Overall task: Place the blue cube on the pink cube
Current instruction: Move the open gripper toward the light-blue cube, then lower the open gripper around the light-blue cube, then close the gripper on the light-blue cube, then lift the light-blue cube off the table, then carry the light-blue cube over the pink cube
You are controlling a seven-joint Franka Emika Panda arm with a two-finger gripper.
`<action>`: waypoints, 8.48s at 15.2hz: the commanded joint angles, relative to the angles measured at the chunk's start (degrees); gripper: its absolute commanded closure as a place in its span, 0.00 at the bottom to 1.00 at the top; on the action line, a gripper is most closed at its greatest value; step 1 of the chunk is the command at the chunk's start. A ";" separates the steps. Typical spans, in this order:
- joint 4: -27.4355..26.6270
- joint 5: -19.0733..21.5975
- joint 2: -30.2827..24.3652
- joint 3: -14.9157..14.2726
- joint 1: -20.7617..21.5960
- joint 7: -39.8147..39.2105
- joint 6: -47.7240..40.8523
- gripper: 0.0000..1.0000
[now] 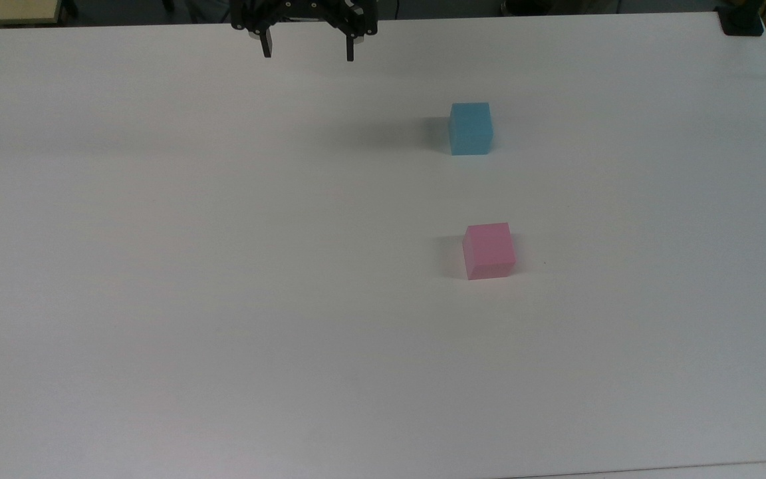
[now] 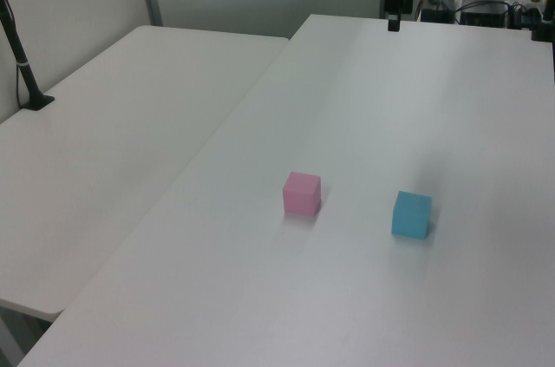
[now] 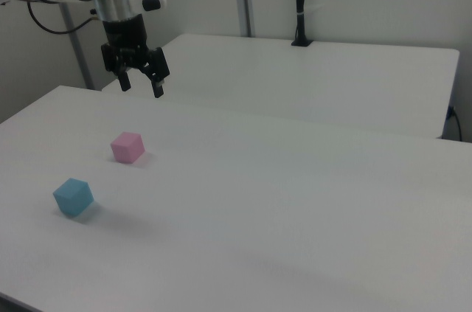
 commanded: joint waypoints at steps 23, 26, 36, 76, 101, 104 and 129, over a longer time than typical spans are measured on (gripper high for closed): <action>-0.18 1.00 -0.82 0.88 14.97 9.43 -0.84 0.00; -0.36 1.00 -0.56 0.97 19.11 14.00 -0.84 0.00; -16.69 4.25 -8.82 4.13 21.14 16.73 4.95 0.00; -38.94 -4.97 3.31 5.63 21.23 28.25 41.96 0.69; -3.64 -2.43 -0.75 3.69 19.21 18.93 7.34 0.69; 4.72 -1.02 7.24 3.69 17.45 18.84 7.25 0.68; 20.91 -1.11 33.36 3.78 15.87 13.22 14.37 0.65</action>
